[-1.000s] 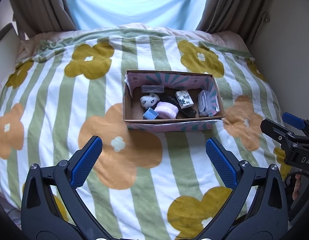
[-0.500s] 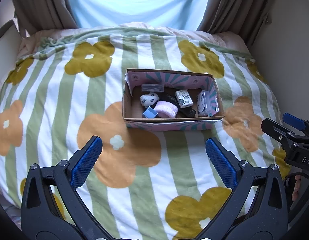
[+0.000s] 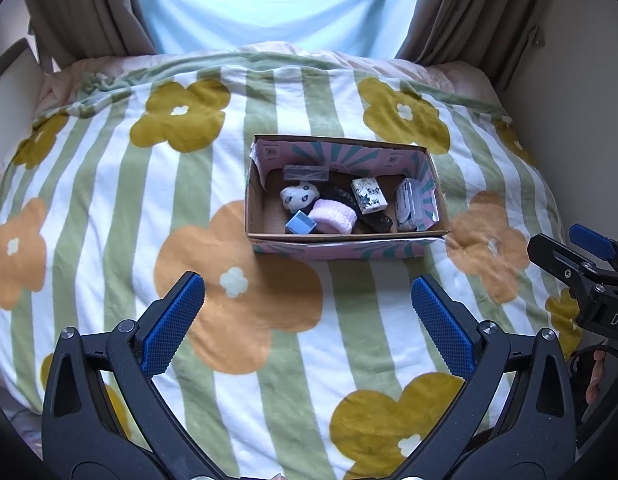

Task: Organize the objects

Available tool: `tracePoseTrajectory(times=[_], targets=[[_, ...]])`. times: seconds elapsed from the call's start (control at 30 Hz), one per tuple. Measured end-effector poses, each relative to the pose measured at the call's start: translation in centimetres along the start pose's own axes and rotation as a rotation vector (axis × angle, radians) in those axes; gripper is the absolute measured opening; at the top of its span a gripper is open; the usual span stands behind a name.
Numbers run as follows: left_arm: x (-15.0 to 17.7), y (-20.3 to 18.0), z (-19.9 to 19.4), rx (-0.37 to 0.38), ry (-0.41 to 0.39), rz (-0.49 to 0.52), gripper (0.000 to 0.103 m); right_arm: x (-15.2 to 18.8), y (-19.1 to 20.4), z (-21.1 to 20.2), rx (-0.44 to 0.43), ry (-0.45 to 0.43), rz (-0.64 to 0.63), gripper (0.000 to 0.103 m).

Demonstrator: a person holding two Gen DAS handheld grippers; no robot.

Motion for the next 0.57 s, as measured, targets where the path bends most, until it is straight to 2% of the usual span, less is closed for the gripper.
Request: tracePoseTrajectory(times=[0.23, 0.27, 0.37, 0.57], targets=[[0.20, -0.76, 0.21, 0.052, -0.015, -0.018, 0.103, -0.15, -0.04, -0.19, -0.002, 0.002, 0.001, 0.101], [0.24, -0.89, 0.23, 0.068, -0.016, 0.006, 0.103, -0.19, -0.05, -0.21, -0.002, 0.001, -0.001, 0.101], [0.37, -0.46, 0.47, 0.019, -0.003, 0.005, 0.103, -0.29, -0.03, -0.31, -0.002, -0.002, -0.004, 0.101], [0.55, -0.01, 0.76, 0.042, -0.008, -0.028, 0.103, -0.20, 0.01, -0.31, -0.002, -0.002, -0.002, 0.101]])
Point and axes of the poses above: each gripper's, at about its wrist camera, not at the fingertips, and z roughly the way its jaws point, y to its left, x to its underside, the point moved 10 cm from there along z, roughly the way its jaws point, and after that the axes turned 15 degrees about z, right-handed, at the moved point
